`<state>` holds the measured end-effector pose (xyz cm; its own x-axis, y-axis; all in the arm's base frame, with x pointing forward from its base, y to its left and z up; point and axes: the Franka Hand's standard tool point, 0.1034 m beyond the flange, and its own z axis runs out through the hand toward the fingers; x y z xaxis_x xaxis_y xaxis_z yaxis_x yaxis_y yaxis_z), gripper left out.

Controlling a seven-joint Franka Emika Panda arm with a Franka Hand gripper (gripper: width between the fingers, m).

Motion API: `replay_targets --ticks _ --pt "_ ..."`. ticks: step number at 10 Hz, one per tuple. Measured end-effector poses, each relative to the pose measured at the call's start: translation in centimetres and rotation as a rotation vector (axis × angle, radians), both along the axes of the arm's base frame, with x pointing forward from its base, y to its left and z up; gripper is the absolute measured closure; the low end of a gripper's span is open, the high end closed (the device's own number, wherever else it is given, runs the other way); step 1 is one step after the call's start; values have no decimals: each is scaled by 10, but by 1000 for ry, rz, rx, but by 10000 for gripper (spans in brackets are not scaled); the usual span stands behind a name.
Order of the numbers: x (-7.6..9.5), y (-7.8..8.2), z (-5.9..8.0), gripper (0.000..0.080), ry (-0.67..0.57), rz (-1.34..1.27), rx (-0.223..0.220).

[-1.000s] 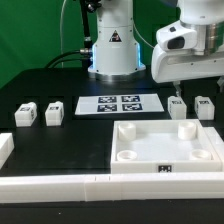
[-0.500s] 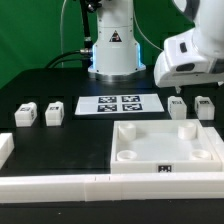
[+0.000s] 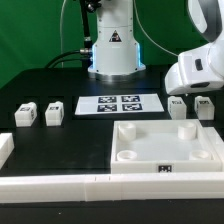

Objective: Assemble one leg

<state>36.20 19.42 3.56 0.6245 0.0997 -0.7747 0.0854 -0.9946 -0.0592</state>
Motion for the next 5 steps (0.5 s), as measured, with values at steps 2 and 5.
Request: replay_targets --ticks 2,5 --pt "3 3 -9 151 -3 -5 6" --pt "3 2 -18 151 -5 -13 6"
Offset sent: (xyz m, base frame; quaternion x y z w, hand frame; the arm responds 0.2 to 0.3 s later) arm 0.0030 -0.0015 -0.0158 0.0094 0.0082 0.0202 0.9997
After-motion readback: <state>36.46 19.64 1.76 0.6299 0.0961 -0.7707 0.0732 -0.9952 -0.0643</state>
